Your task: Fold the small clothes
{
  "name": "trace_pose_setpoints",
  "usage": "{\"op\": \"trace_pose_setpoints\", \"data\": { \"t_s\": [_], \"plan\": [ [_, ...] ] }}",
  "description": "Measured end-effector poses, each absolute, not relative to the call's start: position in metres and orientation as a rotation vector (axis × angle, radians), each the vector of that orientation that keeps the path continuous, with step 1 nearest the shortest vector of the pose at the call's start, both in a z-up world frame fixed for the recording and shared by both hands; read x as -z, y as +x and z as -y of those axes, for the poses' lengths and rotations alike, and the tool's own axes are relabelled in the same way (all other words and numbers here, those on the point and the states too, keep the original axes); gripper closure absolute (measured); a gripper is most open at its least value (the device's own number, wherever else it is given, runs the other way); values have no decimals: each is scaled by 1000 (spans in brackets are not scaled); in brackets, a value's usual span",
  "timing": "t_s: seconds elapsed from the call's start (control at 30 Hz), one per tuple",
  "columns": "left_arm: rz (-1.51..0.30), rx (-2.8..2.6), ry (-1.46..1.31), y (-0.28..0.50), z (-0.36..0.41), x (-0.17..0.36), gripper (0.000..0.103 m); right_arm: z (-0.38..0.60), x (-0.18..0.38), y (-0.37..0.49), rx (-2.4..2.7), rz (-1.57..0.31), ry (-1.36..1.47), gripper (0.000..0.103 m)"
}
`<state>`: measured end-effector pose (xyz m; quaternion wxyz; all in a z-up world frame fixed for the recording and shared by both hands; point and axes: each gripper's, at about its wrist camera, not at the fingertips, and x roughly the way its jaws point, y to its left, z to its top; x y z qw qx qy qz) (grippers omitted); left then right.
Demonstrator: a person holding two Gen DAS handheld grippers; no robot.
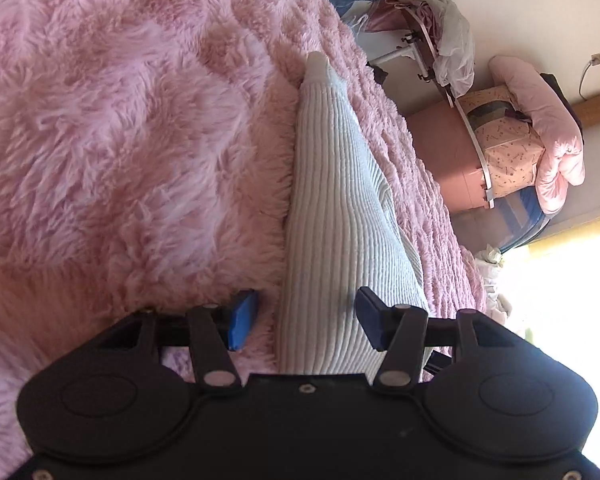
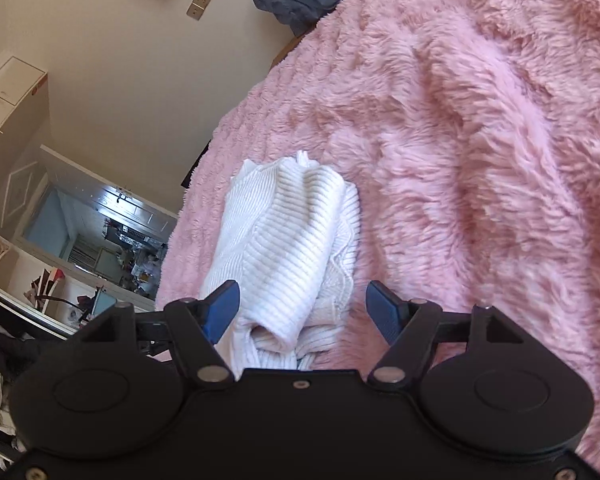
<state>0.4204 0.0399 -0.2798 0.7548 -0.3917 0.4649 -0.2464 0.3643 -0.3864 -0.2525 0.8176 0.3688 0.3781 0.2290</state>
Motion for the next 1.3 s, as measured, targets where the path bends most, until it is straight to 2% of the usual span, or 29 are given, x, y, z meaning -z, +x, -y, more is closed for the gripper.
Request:
{"op": "trace_pose_setpoints", "data": {
  "t_s": [0.43,0.53,0.6,0.67,0.9,1.3],
  "plan": [
    [-1059,668,-965,456,-25,301,39,360,274,409,-594,-875,804,26],
    [-1061,662,-986,463,-16,301,38,347,273,417,-609,-873,802,20],
    [-1053,650,-995,465,-12,303,38,334,268,420,-613,-880,767,19],
    [-1047,648,-992,465,-10,301,38,328,266,422,-628,-890,743,24],
    [-995,661,-958,463,-4,290,46,330,259,422,-608,-901,808,48],
    [-907,720,-895,440,-8,212,46,307,188,410,-624,-840,715,52]
  ]
}}
